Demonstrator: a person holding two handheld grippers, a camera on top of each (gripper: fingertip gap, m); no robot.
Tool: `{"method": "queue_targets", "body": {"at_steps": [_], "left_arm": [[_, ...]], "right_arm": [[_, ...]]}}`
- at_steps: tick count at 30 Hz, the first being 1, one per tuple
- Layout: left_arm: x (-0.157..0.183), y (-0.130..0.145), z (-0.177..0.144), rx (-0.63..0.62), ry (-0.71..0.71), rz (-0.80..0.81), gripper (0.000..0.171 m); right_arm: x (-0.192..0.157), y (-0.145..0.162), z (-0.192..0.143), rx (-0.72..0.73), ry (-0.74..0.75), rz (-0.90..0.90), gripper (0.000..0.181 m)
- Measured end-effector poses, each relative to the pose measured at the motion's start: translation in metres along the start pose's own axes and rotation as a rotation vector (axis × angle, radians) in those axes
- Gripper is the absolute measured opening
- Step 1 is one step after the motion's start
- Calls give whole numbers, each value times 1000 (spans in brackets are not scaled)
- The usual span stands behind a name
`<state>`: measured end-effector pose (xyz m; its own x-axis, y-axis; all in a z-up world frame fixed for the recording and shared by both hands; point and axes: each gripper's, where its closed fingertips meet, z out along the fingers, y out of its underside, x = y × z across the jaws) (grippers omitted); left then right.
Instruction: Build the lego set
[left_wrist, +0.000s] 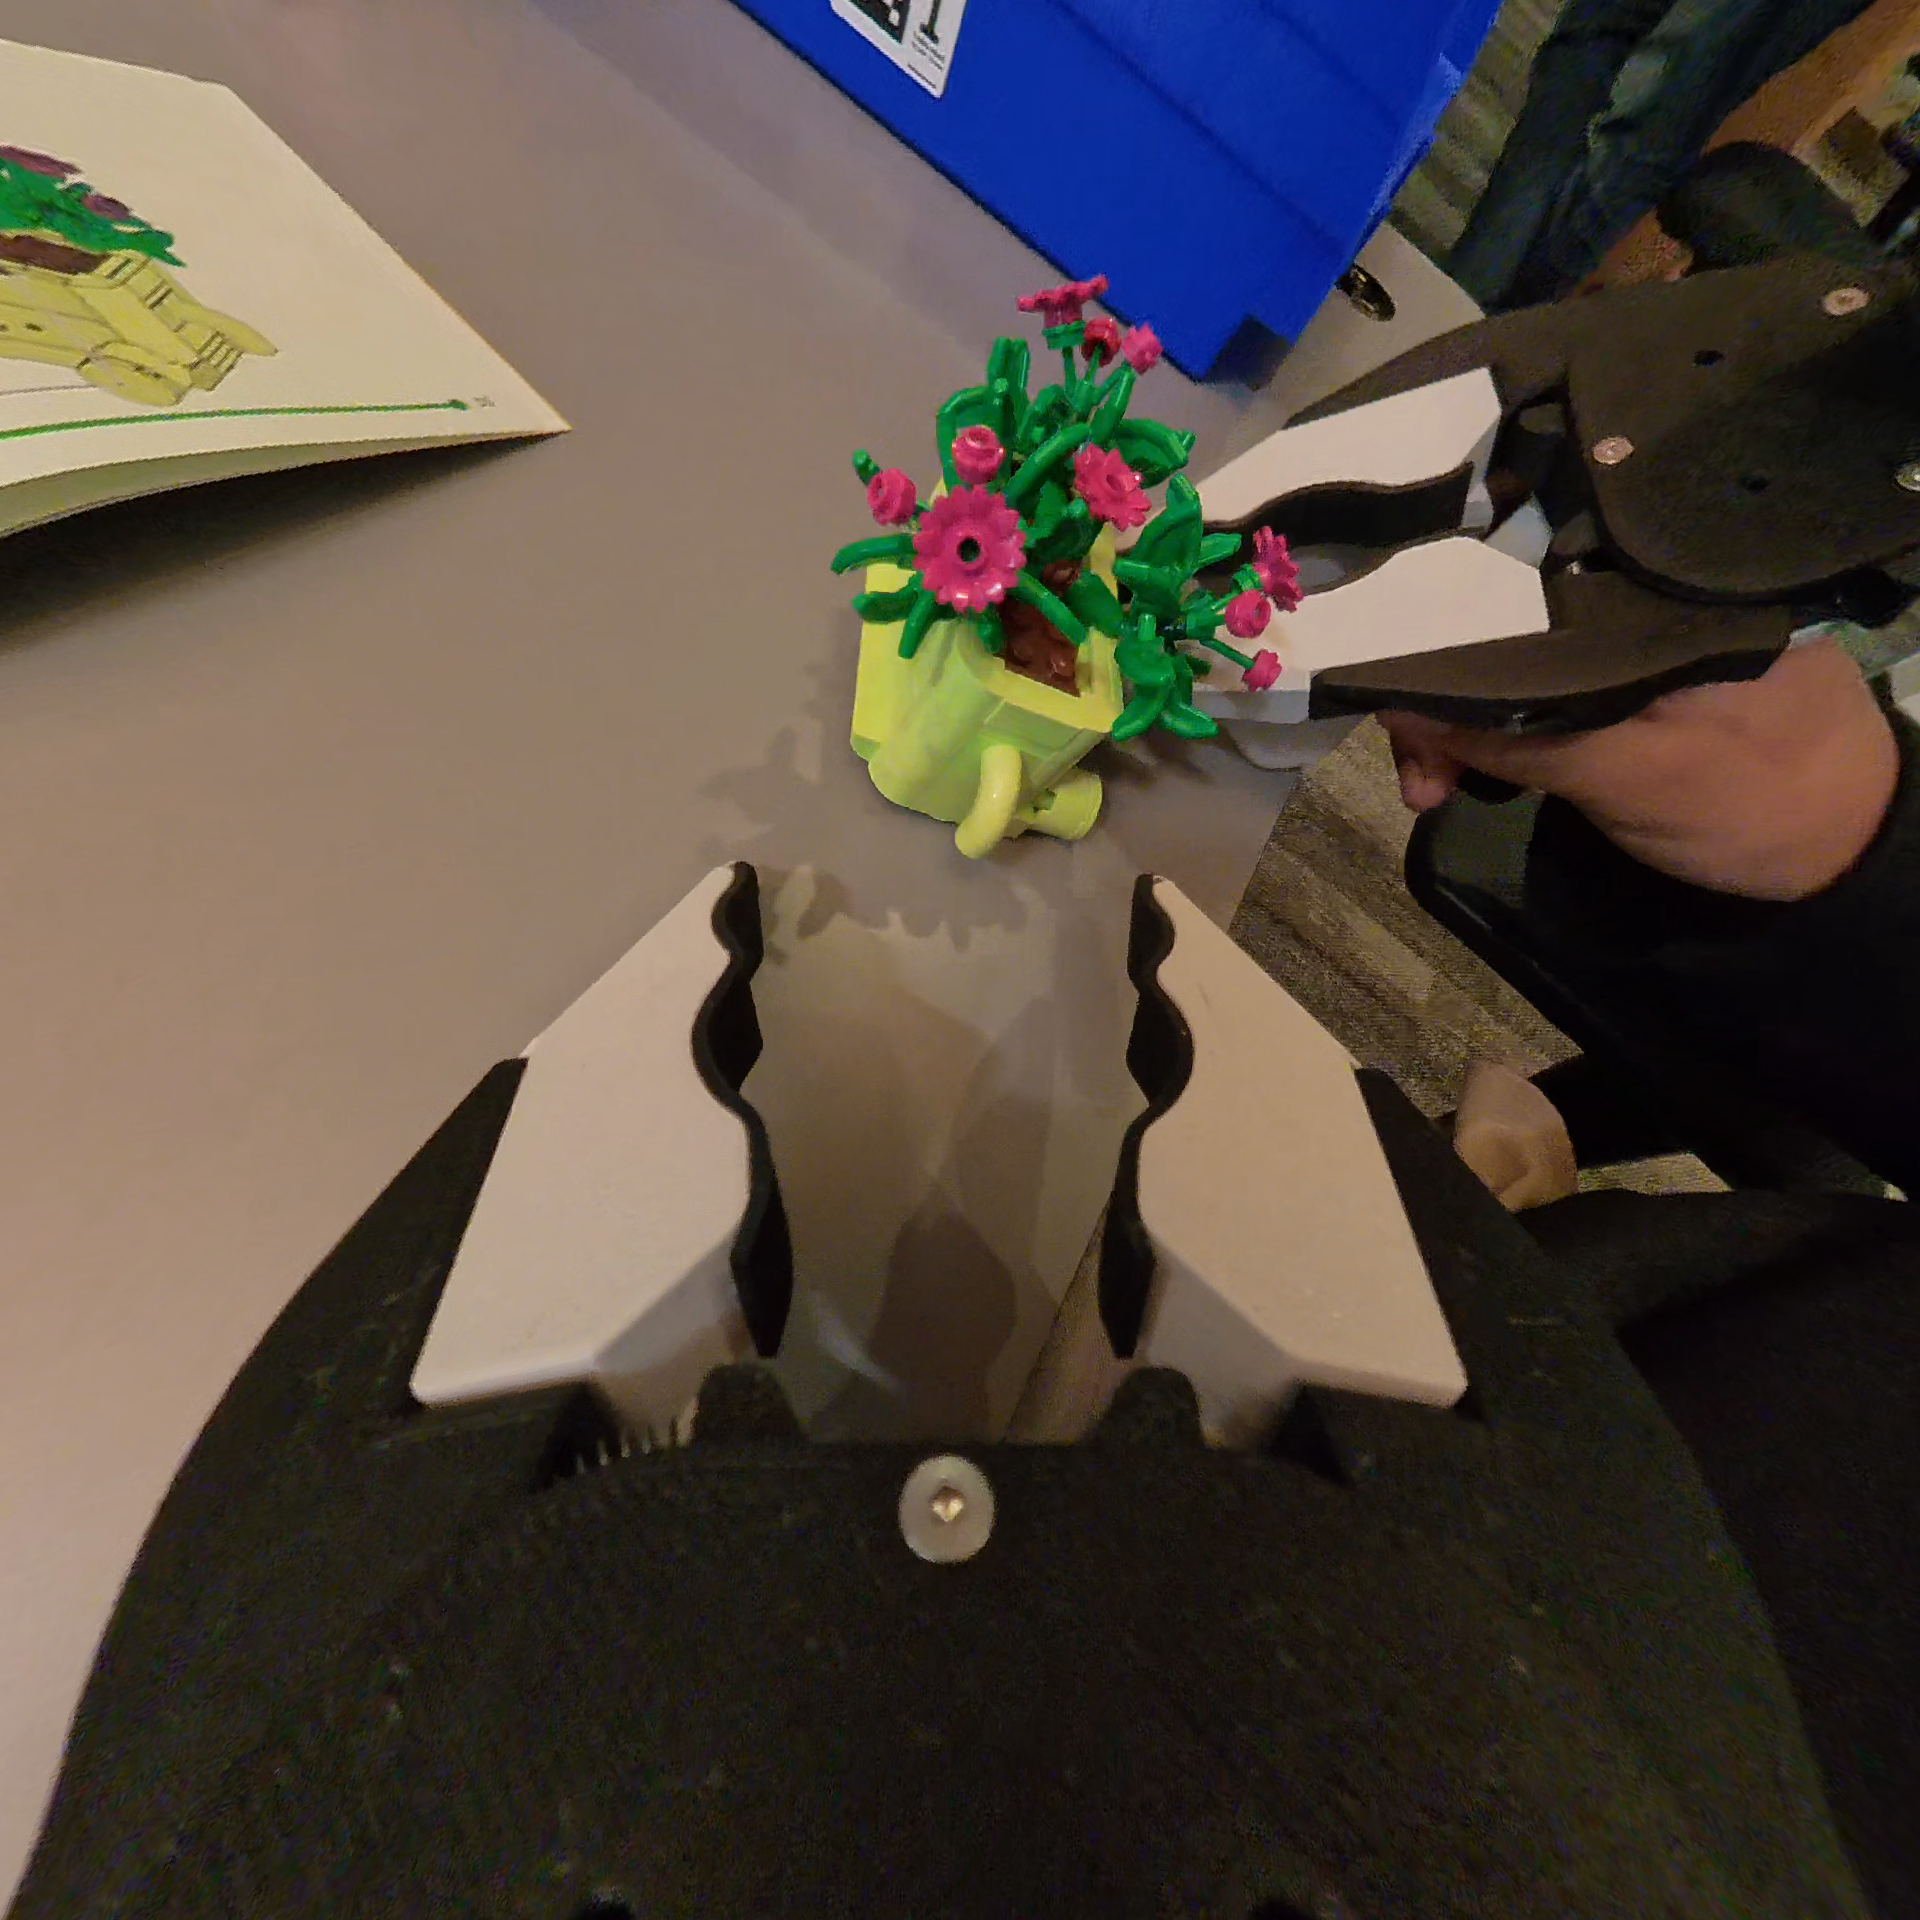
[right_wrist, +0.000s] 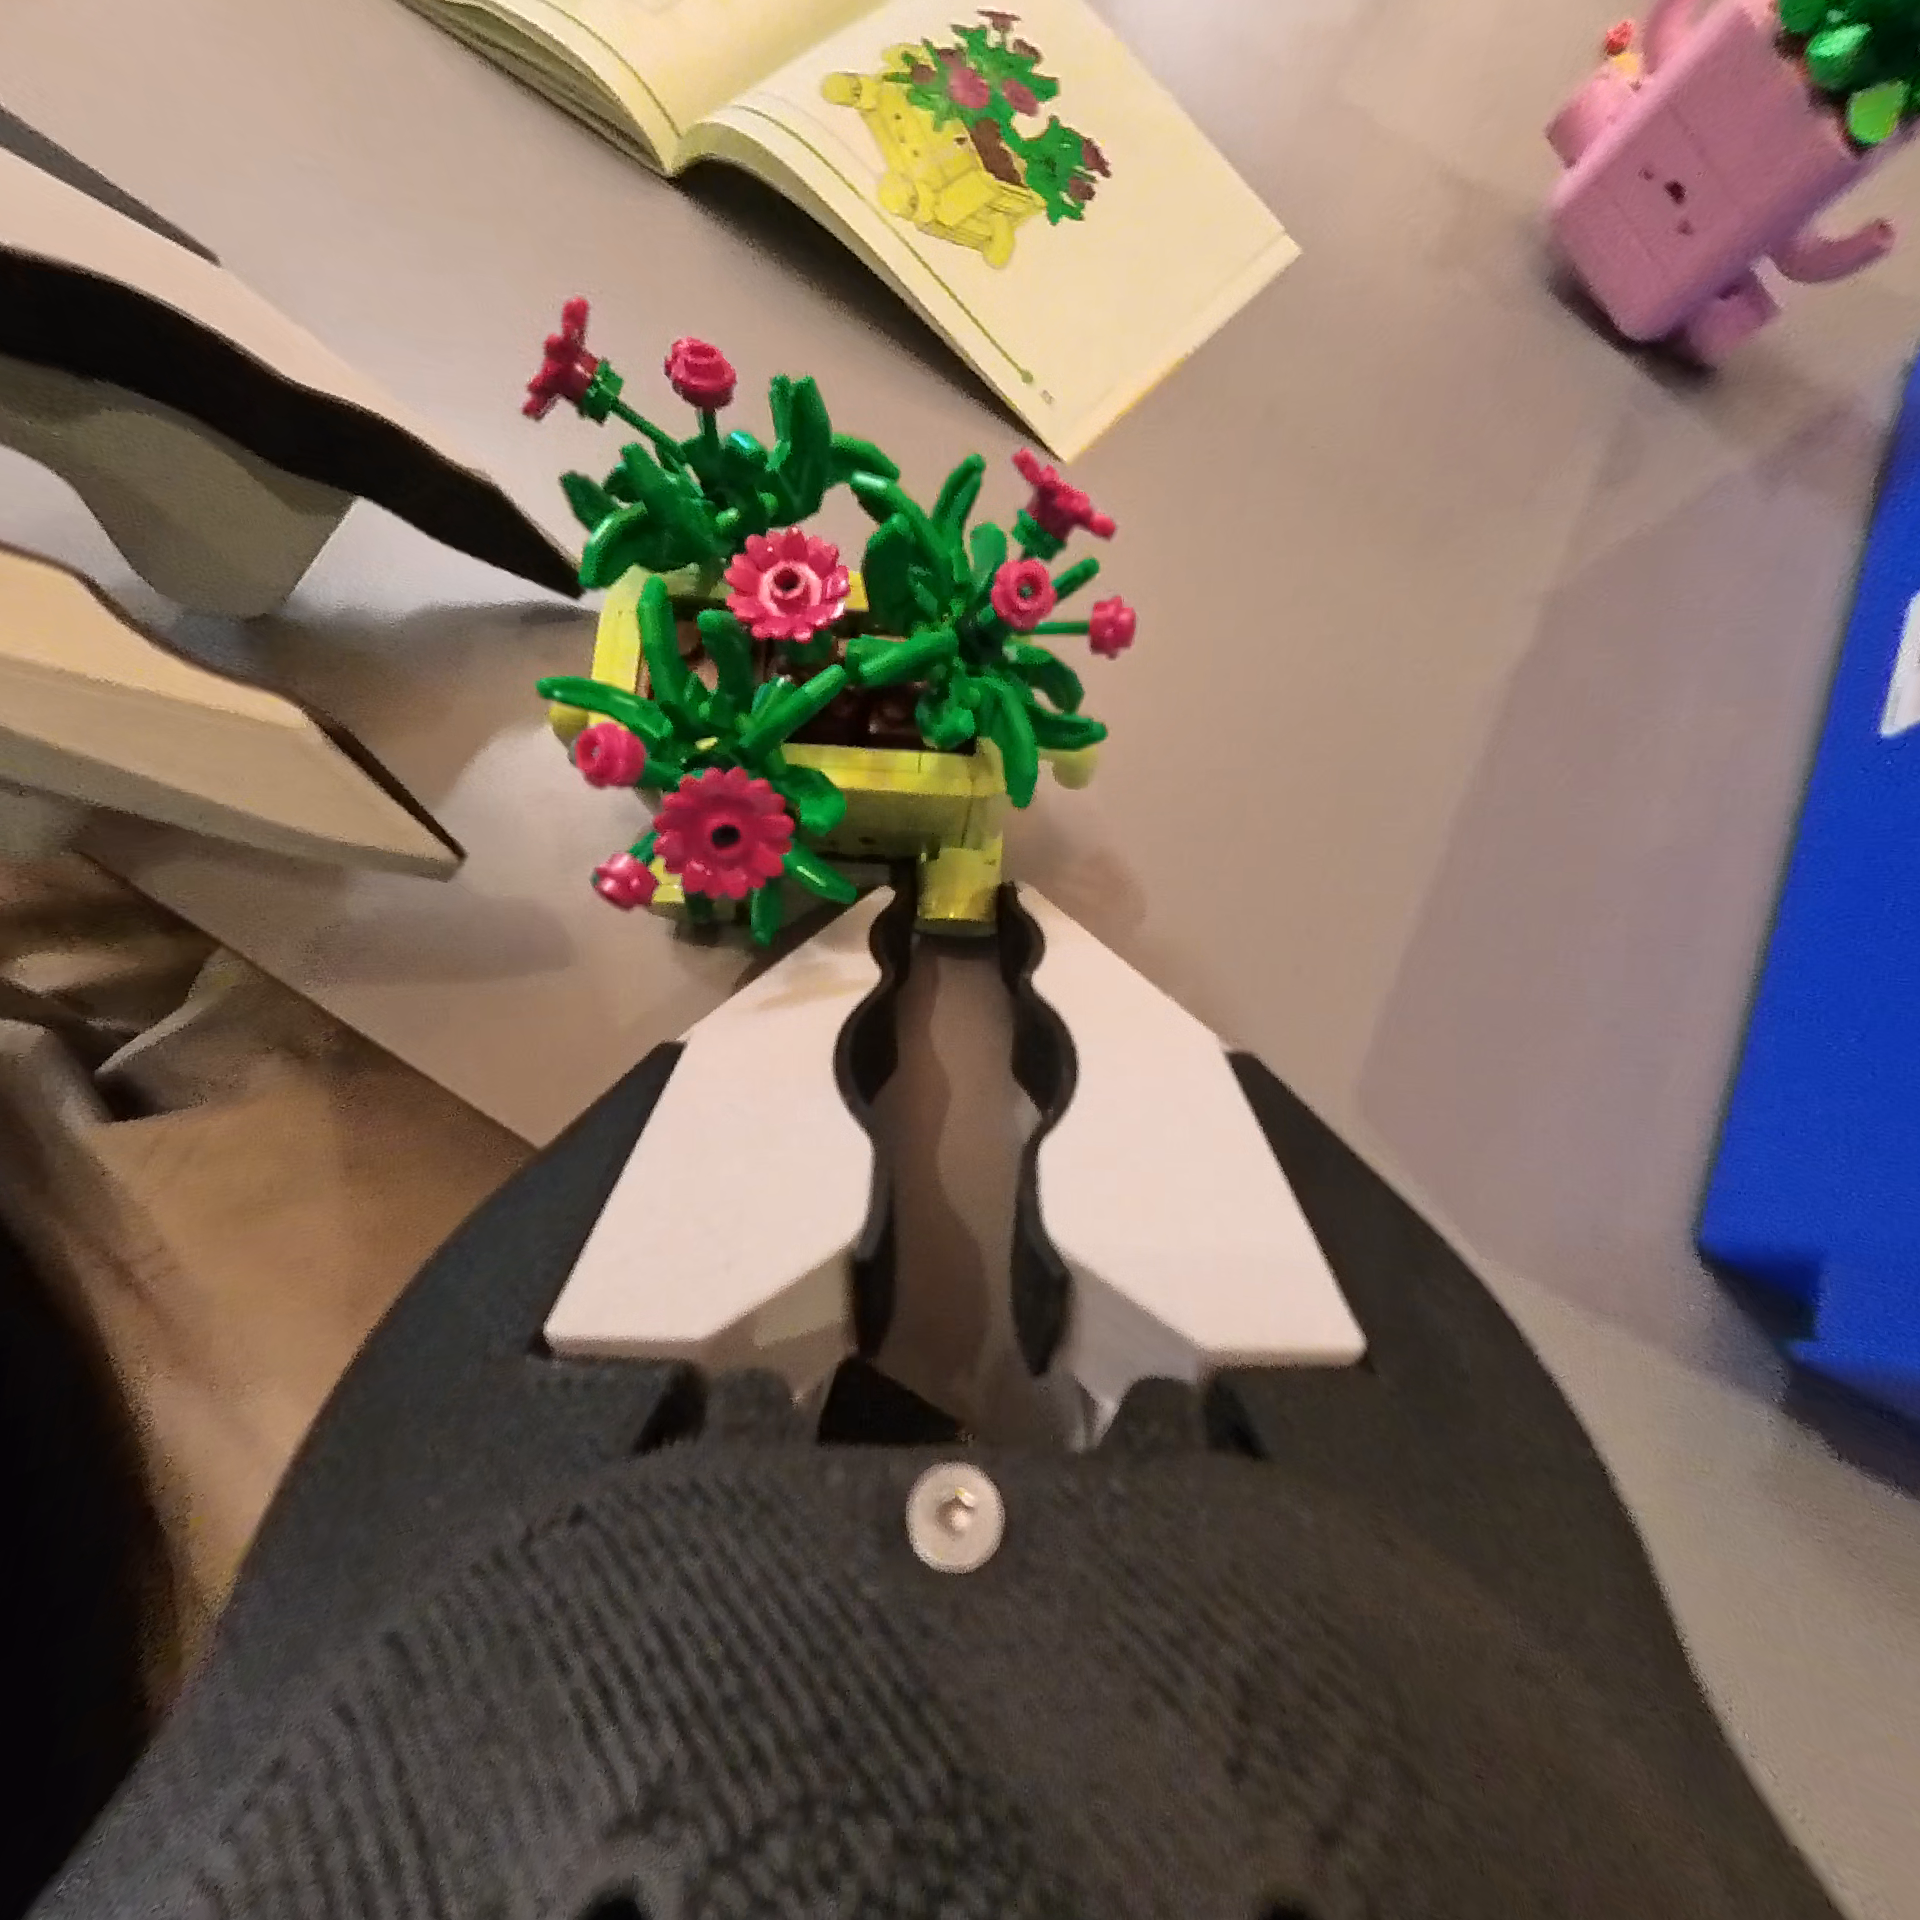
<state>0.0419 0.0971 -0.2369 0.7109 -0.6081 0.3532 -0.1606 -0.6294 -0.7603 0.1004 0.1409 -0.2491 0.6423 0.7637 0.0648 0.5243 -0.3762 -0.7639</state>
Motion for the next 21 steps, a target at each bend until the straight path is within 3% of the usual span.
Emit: {"method": "queue_targets", "body": {"at_steps": [5, 8, 21], "left_arm": [[7, -2, 12, -4, -51, 74, 89], [9, -1, 19, -28, -86, 126, 91], [-13, -3, 13, -44, -157, 55, 67]], "right_arm": [[-4, 5, -7, -7, 53, 57, 15], [-11, 7, -9, -9, 49, 77, 15], [-34, 8, -12, -17, -46, 86, 17]]}}
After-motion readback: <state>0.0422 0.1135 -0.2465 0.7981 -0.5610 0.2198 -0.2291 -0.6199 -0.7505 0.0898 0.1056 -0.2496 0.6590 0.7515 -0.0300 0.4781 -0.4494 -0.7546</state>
